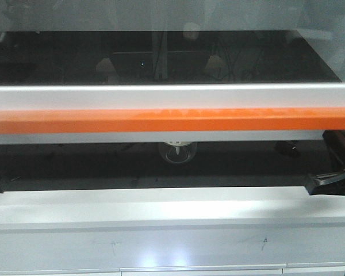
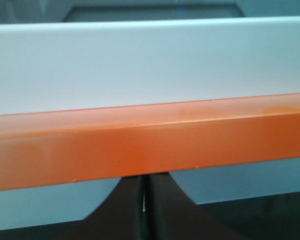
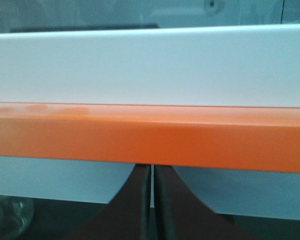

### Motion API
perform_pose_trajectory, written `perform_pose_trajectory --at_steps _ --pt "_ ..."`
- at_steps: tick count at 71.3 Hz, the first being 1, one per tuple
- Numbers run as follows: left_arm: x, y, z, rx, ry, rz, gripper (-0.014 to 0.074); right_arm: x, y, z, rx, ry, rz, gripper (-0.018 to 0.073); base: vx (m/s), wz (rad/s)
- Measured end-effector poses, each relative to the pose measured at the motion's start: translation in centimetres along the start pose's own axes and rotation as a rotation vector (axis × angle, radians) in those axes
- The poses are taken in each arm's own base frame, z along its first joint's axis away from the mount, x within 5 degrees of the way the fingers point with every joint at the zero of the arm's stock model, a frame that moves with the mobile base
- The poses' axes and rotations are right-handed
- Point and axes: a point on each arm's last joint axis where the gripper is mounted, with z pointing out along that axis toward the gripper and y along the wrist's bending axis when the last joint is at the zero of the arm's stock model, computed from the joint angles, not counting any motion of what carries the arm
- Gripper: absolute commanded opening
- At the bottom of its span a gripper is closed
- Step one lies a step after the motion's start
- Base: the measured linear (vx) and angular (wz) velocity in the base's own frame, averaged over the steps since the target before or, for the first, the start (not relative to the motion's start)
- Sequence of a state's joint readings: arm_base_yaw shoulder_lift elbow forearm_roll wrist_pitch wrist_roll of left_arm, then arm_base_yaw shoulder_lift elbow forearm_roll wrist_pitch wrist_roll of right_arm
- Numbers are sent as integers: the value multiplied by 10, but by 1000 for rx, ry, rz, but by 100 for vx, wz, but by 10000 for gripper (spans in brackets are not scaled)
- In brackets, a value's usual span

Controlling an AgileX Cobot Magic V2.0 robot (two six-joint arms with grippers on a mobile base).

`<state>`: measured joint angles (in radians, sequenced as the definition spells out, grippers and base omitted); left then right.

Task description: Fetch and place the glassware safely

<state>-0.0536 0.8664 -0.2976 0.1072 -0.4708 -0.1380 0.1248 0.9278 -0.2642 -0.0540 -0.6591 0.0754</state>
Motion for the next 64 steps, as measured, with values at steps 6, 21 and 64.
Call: perform_pose_trajectory --at_steps 6,21,64 --pt "-8 -1 -2 4 -52 1 -8 -9 0 -4 -2 -48 -1 -1 0 0" --pt "-31 -2 -13 9 -167 1 -8 -34 2 -18 -12 -167 -17 -1 0 0" --pt "-3 0 -88 -43 72 42 -8 -26 7 -82 -43 -8 3 -1 0 0"
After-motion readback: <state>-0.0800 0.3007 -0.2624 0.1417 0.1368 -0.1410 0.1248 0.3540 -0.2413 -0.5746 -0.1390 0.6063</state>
